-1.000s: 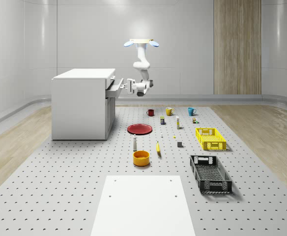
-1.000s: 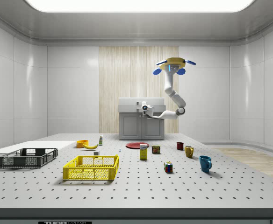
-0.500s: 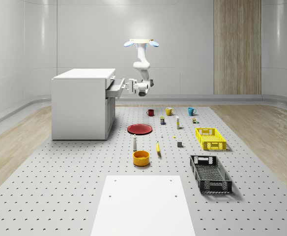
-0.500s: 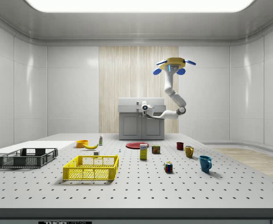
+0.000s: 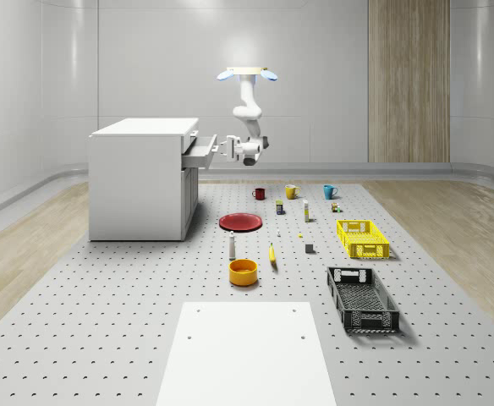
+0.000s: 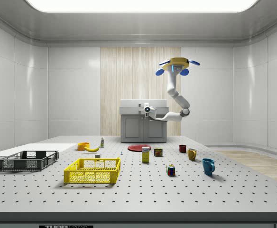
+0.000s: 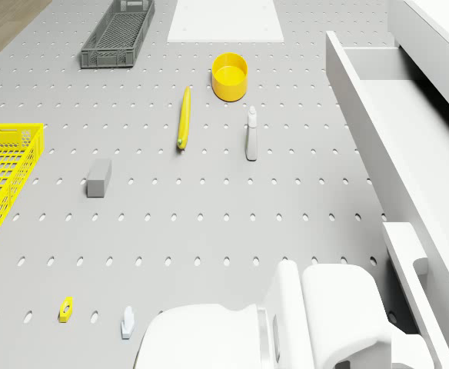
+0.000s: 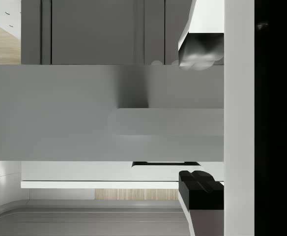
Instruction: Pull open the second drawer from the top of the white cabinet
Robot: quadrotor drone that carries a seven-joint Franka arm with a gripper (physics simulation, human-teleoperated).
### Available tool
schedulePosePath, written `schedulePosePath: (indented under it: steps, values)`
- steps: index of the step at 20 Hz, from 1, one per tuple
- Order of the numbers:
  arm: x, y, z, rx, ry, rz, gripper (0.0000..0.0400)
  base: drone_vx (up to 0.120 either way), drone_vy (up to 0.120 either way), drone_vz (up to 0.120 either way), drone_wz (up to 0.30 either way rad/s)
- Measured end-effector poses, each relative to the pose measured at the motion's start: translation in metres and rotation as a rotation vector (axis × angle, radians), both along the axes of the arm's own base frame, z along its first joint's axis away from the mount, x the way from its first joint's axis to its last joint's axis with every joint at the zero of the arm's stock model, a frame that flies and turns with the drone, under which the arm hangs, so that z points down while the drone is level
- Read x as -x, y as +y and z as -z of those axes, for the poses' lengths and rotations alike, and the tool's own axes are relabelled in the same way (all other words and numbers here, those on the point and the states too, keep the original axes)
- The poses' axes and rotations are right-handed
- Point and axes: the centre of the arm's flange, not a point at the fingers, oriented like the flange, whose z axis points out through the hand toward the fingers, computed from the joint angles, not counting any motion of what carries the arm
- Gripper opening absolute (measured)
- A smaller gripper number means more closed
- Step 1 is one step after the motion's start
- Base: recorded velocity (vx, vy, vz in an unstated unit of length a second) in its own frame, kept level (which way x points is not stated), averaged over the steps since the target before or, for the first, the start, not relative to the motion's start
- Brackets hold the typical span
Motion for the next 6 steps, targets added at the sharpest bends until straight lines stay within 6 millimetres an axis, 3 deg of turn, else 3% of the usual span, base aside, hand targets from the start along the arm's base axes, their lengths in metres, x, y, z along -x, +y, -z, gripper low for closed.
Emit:
schedulePosePath:
  steps: [6]
  values:
    - [0.0000, -0.0002, 0.0000, 0.000, 0.000, 0.000, 0.0304, 0.000, 0.000, 0.000, 0.000]
